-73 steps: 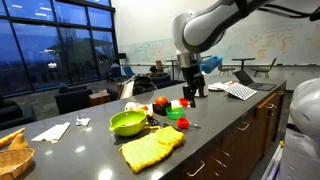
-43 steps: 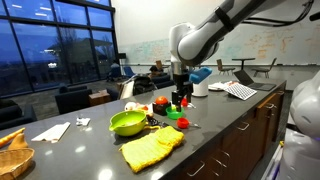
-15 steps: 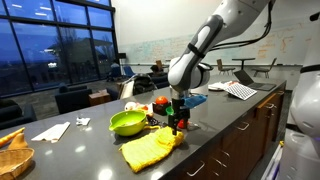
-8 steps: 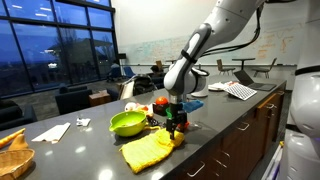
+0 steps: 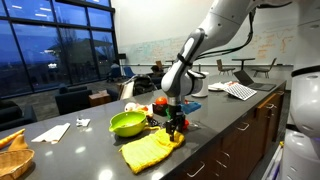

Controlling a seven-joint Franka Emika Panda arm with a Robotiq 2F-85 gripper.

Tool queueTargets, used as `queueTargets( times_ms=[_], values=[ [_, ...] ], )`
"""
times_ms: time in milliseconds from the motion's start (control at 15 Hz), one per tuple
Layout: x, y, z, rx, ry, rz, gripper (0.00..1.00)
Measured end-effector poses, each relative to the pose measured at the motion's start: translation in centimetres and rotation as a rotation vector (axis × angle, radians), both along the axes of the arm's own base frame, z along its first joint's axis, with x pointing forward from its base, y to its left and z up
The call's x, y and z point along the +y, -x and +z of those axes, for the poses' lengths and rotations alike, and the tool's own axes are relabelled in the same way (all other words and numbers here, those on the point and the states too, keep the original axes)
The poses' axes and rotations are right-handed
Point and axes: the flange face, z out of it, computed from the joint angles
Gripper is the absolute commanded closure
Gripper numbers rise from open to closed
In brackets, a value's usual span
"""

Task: Fold the yellow cloth and use it to wipe the table

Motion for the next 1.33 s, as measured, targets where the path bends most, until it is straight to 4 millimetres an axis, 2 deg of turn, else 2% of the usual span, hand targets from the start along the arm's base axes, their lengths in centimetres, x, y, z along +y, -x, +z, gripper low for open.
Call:
queueTargets(
  times_ms=[200, 333, 400, 800, 1333],
  values=[
    [-0.5, -0.3, 0.4, -0.011, 0.001, -0.005, 0.74],
    [0.0, -0.6, 0.7, -0.019, 0.000, 0.008, 0.94],
    [0.5, -0.7, 0.8, -0.024, 0.000, 0.019, 1.00],
    [4.1, -1.1, 3.1, -0.028, 0.090, 0.106, 0.99],
    [12.1, -0.8, 8.6, -0.001, 0.158, 0.258, 0.98]
  ],
)
